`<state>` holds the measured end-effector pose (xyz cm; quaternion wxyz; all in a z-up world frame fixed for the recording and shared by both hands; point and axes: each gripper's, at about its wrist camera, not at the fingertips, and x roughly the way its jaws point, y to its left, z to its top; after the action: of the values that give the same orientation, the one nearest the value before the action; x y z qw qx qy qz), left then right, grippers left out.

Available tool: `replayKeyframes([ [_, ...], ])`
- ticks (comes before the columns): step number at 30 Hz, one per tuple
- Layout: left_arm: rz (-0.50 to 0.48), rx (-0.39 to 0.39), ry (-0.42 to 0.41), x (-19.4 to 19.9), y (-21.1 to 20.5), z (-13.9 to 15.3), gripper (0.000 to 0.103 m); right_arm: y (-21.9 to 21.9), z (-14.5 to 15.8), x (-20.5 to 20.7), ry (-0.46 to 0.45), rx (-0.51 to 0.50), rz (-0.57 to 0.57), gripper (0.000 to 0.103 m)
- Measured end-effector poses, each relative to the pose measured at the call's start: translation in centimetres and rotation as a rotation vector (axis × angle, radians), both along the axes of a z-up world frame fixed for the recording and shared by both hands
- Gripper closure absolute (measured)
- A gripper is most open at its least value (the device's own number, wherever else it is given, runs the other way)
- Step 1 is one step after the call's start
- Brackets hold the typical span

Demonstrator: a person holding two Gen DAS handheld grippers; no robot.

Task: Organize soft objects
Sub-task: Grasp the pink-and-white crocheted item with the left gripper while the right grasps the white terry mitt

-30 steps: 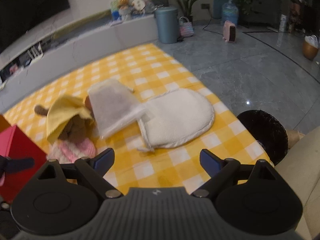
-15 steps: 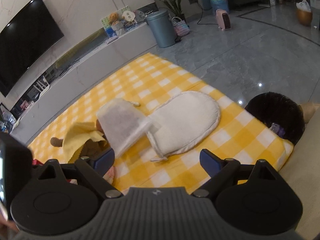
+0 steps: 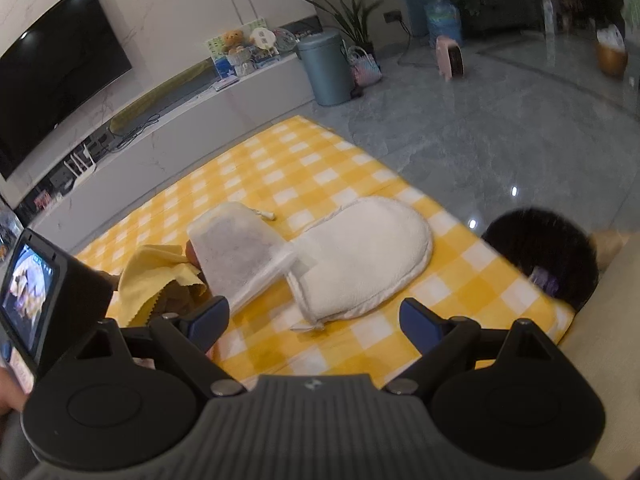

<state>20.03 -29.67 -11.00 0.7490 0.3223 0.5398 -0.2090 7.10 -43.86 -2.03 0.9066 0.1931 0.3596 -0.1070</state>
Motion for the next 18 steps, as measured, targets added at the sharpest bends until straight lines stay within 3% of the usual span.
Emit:
replayKeyframes([
  [2, -0.052, 0.048, -0.040, -1.0, 0.1, -0.1, 0.022, -0.2, 0.5, -0.3, -0.012, -0.084, -0.011, 0.012],
  [4, -0.078, 0.082, -0.062, -1.7, 0.2, 0.0, 0.043, -0.6, 1.0, -0.6, -0.024, -0.165, -0.031, 0.012],
  [7, -0.076, 0.070, -0.056, -2.1, 0.7, 0.5, 0.058, -2.4, 1.2, -0.9, -0.033, -0.152, -0.069, 0.012],
  [11, -0.053, 0.011, -0.029, -2.8, 1.3, 1.7, 0.064, -4.3, 0.6, -0.9, -0.029, -0.053, -0.110, 0.012],
  [14, -0.075, -0.081, 0.014, -4.3, 1.9, 3.2, 0.065, -4.3, -0.1, -0.2, -0.023, -0.020, -0.097, 0.016],
  [18, -0.099, -0.160, 0.080, -5.6, 1.8, 4.1, 0.059, -3.3, -1.6, 1.6, -0.008, 0.030, -0.039, 0.017],
])
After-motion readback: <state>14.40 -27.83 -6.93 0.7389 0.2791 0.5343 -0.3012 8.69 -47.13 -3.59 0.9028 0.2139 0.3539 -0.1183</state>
